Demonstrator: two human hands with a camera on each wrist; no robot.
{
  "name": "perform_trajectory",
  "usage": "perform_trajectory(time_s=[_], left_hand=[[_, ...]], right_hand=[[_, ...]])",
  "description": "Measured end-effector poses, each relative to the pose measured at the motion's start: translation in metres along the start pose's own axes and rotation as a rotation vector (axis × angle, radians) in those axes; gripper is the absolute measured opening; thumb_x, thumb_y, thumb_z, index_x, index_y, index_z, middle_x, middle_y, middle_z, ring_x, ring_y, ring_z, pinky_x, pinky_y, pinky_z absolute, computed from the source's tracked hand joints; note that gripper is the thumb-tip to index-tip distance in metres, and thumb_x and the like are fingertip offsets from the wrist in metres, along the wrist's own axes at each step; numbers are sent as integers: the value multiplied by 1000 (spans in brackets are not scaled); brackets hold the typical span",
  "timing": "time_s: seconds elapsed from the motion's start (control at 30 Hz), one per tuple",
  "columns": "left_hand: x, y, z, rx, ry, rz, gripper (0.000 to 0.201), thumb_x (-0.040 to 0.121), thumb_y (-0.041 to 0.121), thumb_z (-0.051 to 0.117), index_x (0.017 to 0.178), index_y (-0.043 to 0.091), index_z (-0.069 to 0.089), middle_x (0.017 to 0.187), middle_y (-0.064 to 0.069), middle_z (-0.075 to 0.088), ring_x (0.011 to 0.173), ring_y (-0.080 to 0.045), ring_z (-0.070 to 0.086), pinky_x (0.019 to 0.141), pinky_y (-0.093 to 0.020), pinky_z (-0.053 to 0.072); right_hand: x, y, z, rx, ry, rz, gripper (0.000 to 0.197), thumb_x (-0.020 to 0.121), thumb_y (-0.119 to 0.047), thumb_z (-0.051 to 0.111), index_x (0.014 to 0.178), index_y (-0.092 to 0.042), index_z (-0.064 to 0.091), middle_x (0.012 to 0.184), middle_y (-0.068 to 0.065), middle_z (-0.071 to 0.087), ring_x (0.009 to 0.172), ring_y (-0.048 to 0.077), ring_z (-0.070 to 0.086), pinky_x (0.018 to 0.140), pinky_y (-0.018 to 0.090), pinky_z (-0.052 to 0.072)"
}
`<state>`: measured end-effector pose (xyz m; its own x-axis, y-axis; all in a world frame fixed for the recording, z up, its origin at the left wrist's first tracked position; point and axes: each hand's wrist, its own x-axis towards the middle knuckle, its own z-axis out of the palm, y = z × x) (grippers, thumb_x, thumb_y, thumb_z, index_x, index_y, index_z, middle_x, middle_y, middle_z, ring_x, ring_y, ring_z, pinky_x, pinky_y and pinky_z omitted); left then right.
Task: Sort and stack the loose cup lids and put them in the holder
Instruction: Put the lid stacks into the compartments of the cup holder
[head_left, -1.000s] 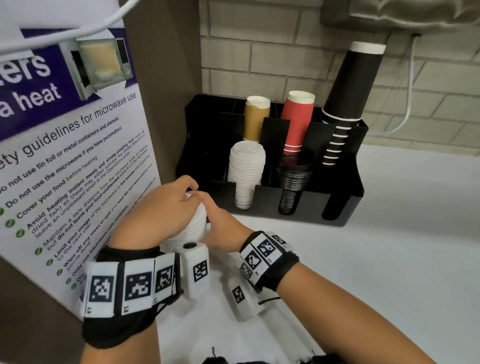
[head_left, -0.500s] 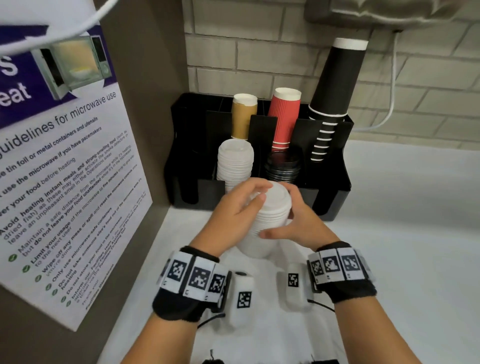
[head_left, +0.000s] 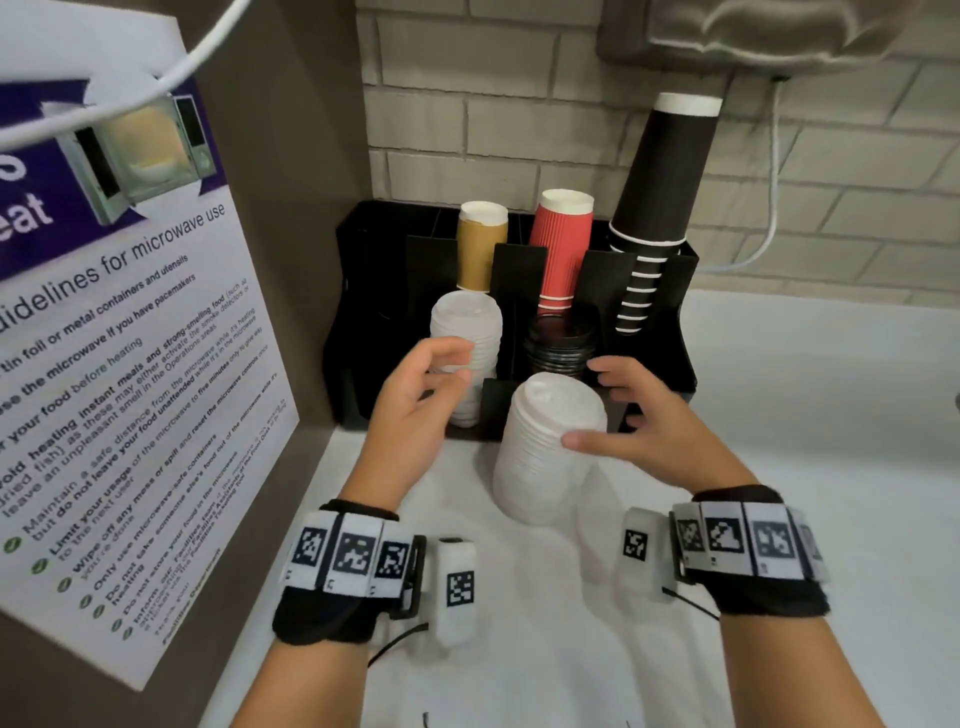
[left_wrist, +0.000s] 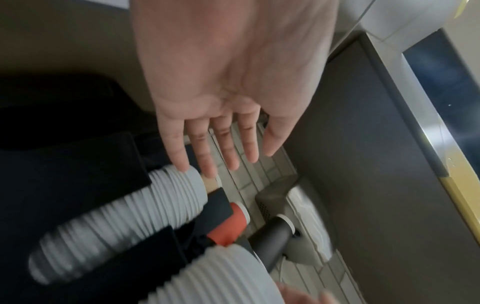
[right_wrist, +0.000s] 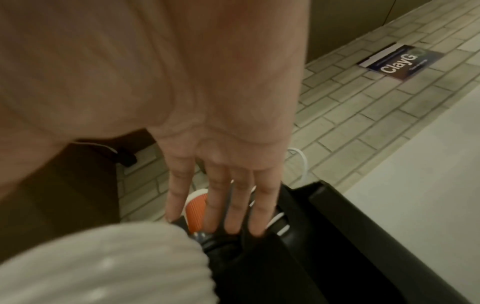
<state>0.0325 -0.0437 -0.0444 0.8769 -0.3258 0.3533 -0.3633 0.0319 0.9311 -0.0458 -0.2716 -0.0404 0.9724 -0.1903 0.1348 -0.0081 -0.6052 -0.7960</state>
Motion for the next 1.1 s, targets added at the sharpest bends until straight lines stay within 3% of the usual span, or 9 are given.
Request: perform_trajectory(time_s=[0.07, 0.17, 0.3, 0.57, 0.7, 0.77, 0.87, 0.97, 1.1], left_hand=[[0, -2, -10, 1, 35, -25, 22, 96, 9, 54, 112, 22, 62, 114, 0, 63, 102, -18, 62, 92, -27, 48], [-1, -5, -13, 0, 55, -33, 22, 96, 10, 55, 109, 27, 62, 110, 2, 63, 103, -18, 62, 91, -28, 49], [-3, -8, -7, -5, 19, -41, 23, 95, 9, 56, 105, 29, 62, 106, 5, 63, 96, -14, 61, 86, -22, 48], [-5, -9, 3, -6, -22, -33, 23, 93, 8, 60, 102, 29, 62, 102, 8, 61, 80, 3, 59, 78, -13, 47], [-9, -7, 4, -8, -82, -45, 35, 87, 21, 71, 114, 39, 58, 115, 17, 60, 102, 1, 59, 91, -22, 47], [-11, -6, 5, -7, -161, -56, 62, 75, 38, 79, 127, 50, 47, 131, 20, 54, 119, 1, 53, 100, -24, 44], [-14, -5, 11, -51, -249, -50, 95, 64, 42, 85, 141, 51, 31, 148, 11, 44, 133, -6, 45, 111, -32, 39], [-16, -2, 13, -164, -233, -41, 100, 62, 36, 86, 145, 48, 30, 149, 2, 44, 132, -15, 49, 111, -45, 40], [-15, -3, 8, -185, -207, -29, 96, 61, 33, 87, 142, 44, 37, 144, 2, 50, 123, -17, 58, 104, -44, 48]], right_hand=[[4, -11, -5, -47, 20, -46, 79, 51, -63, 74, 122, -35, 53, 125, -10, 50, 116, 7, 47, 88, 19, 35], [16, -22, -3, -171, -78, -62, 62, 60, -51, 81, 114, -36, 55, 117, -12, 49, 110, 8, 48, 86, 18, 38], [29, -26, 8, -336, -149, -63, 62, 56, -46, 85, 107, -37, 50, 113, -8, 47, 106, 14, 47, 87, 26, 41], [32, -23, 14, -315, -125, -80, 63, 58, -37, 85, 111, -29, 51, 115, -4, 48, 109, 16, 48, 89, 26, 42], [27, -33, 6, -182, -14, -147, 60, 63, -33, 83, 113, -29, 50, 115, -4, 51, 109, 12, 50, 82, 19, 38], [21, -43, 6, -31, 3, -189, 60, 68, -30, 82, 117, -32, 48, 113, -9, 53, 106, 10, 53, 83, 22, 42], [9, -61, 14, 180, -124, -182, 62, 72, -33, 79, 121, -46, 44, 111, -13, 55, 97, 12, 63, 83, 27, 53], [1, -70, 23, 277, -186, -205, 58, 78, -31, 76, 125, -45, 46, 116, -8, 57, 99, 10, 65, 85, 27, 55], [-3, -74, 24, 305, -180, -183, 55, 76, -41, 71, 126, -40, 50, 119, -5, 63, 105, 10, 64, 90, 32, 54]])
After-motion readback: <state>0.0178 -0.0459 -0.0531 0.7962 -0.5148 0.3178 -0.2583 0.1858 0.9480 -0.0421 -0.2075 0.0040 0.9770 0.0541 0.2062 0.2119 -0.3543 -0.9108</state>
